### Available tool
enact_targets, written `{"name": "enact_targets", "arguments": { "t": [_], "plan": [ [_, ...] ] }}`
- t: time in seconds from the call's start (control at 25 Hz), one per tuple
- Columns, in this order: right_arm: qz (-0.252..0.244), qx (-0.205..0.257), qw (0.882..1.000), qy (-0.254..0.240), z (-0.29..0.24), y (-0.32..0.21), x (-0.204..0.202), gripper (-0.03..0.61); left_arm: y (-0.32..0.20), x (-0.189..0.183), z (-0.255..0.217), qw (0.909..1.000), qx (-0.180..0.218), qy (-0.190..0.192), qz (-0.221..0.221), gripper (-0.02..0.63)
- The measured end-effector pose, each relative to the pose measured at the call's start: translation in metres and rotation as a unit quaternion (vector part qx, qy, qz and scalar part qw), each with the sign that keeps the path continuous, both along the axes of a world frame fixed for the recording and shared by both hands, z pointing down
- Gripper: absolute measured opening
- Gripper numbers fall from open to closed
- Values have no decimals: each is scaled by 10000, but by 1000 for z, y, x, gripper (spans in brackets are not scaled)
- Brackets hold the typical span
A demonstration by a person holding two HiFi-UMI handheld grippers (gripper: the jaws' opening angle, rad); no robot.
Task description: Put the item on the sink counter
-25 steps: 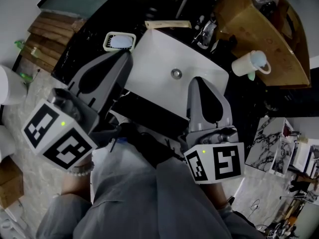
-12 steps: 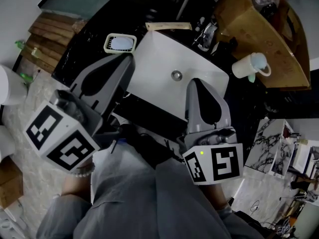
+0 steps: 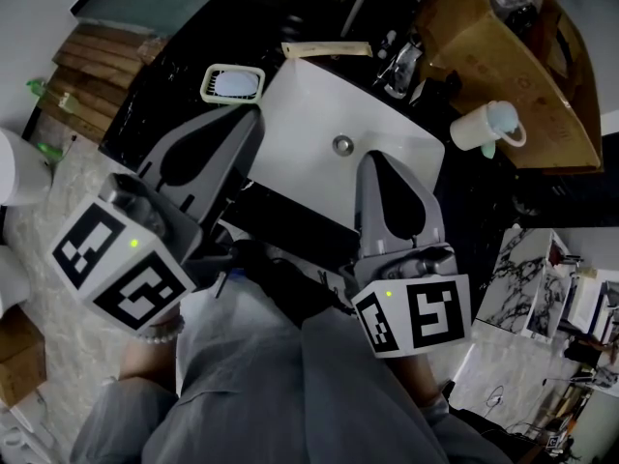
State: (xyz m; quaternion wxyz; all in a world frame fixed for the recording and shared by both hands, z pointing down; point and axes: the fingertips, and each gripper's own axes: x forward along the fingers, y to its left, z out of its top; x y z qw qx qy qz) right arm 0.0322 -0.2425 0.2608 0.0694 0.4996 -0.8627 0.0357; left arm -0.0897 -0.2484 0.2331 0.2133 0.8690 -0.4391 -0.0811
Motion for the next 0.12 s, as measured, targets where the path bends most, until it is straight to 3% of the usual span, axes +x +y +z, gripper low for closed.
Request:
{"name": "enact_targets", "arguments": {
  "t": [0.12],
  "plan": [
    [15,-33,10000,18,2,0,0,-3,0,-1,1,10000,9,-20,16,5]
  ]
}}
